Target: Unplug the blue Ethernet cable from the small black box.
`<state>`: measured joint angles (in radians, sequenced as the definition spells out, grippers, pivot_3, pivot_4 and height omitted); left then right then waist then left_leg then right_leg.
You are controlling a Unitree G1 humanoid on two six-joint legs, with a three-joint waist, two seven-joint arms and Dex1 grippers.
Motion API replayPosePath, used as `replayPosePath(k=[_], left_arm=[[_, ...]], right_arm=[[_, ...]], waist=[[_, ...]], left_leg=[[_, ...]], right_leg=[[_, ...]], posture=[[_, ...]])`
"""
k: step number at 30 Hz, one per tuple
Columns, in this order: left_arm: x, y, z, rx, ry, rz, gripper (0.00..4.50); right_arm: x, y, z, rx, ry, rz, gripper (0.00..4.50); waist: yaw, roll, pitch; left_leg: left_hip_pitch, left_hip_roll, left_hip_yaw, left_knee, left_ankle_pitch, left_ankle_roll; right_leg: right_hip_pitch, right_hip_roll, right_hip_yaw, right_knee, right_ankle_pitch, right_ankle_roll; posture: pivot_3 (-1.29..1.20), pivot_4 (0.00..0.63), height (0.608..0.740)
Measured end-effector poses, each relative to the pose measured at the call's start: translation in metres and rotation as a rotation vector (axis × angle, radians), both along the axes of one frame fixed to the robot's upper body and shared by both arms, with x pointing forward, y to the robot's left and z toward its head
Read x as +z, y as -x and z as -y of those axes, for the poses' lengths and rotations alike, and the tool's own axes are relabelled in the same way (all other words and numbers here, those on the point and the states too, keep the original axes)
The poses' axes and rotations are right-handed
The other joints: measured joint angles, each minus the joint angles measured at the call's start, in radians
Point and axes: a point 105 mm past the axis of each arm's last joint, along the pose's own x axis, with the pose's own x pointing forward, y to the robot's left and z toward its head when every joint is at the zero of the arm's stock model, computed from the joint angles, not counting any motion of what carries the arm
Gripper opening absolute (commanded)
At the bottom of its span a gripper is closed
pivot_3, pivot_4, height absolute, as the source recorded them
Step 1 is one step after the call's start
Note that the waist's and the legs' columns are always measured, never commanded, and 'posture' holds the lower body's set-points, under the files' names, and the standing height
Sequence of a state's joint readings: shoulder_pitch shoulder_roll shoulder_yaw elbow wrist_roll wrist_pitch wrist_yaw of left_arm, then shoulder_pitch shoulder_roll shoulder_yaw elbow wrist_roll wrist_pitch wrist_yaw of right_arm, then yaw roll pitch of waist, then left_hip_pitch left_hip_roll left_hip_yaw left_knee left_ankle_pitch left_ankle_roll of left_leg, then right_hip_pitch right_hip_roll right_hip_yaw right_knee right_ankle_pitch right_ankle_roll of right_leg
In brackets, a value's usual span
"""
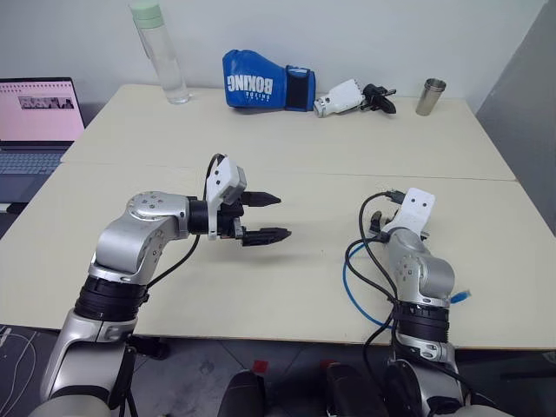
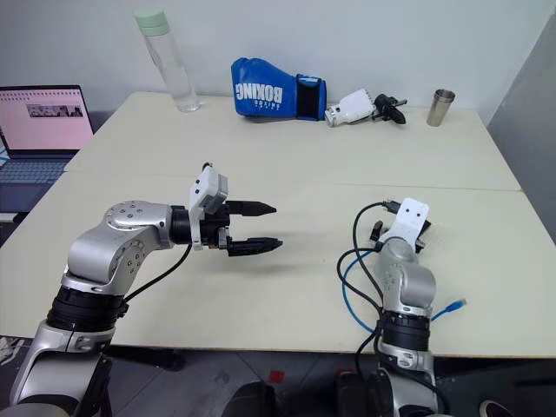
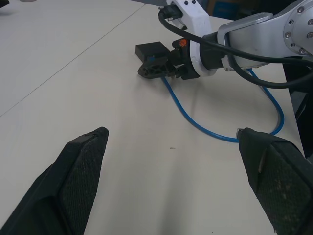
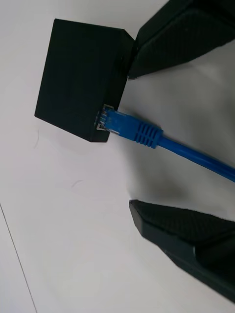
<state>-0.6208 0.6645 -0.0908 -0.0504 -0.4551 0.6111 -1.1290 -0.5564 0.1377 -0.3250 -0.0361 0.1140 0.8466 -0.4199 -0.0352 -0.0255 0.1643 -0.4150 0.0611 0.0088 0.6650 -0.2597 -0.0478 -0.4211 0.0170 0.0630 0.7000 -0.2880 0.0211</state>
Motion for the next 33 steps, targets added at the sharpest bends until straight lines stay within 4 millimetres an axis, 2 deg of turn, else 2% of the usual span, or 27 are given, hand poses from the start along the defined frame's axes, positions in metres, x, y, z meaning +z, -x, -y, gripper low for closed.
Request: replayPosePath(k=[14,18,20,23,26,28,30,33], left_arm=[[0.002,-0.001,0.000,0.019,-0.004,0.009,4.50],[0.002,-0.001,0.000,0.022,-0.004,0.010,4.50],[0.002,-0.002,0.001,0.026,0.000,0.012,4.50],[0.007,-0.006,0.000,0.049,0.026,0.015,4.50],[0.019,-0.014,-0.002,0.085,0.095,-0.008,4.50],[0.031,-0.020,-0.004,0.106,0.145,-0.022,4.50],[0.037,-0.023,-0.009,0.122,0.183,-0.039,4.50],[0.044,-0.022,-0.006,0.096,0.236,-0.094,4.50]], right_arm=[[-0.004,0.006,0.008,-0.063,0.006,-0.026,0.25],[-0.001,0.005,0.007,-0.017,0.039,-0.013,0.16],[0.003,0.001,0.002,0.080,0.082,0.001,0.16],[0.036,-0.007,0.001,0.316,0.232,0.105,0.16],[0.078,-0.007,-0.004,0.610,0.461,0.253,0.16],[0.101,0.001,-0.010,0.865,0.701,0.348,0.16],[0.108,0.007,-0.011,1.000,0.839,0.399,0.16],[0.095,0.010,-0.007,1.192,1.084,0.430,0.16]], waist=[[-0.001,0.000,0.000],[-0.003,0.000,0.000],[-0.004,0.001,0.000],[-0.003,0.002,0.001],[0.003,0.002,0.002],[0.005,0.002,0.002],[0.003,0.002,0.001],[0.002,0.001,0.002]], left_leg=[[0.000,0.000,0.000,0.000,0.000,0.000],[0.000,0.000,0.000,0.000,0.000,0.000],[0.000,0.000,0.000,0.000,0.000,0.000],[-0.001,-0.001,0.001,0.000,0.000,0.000],[-0.001,-0.001,-0.001,0.000,0.000,0.001],[-0.001,-0.002,-0.002,-0.001,0.000,0.001],[0.000,-0.001,-0.002,-0.001,0.000,0.001],[0.000,-0.001,-0.001,0.000,0.000,0.001]], right_leg=[[0.000,0.000,0.000,0.000,0.000,0.000],[0.000,0.000,0.000,0.000,0.000,0.000],[0.000,0.000,0.000,0.000,0.000,0.000],[0.000,0.000,0.000,-0.001,0.000,0.000],[0.001,0.000,-0.001,-0.003,0.000,0.000],[0.001,0.000,-0.002,-0.004,0.000,0.000],[0.002,0.001,-0.002,-0.005,0.000,0.000],[0.001,0.000,-0.001,-0.004,0.000,0.000]], posture=[[0.00,0.150,0.740],[0.00,0.150,0.740],[0.00,0.150,0.740],[0.00,0.150,0.740],[0.00,0.150,0.740],[0.00,0.150,0.740],[0.00,0.150,0.740],[0.00,0.150,0.740]])
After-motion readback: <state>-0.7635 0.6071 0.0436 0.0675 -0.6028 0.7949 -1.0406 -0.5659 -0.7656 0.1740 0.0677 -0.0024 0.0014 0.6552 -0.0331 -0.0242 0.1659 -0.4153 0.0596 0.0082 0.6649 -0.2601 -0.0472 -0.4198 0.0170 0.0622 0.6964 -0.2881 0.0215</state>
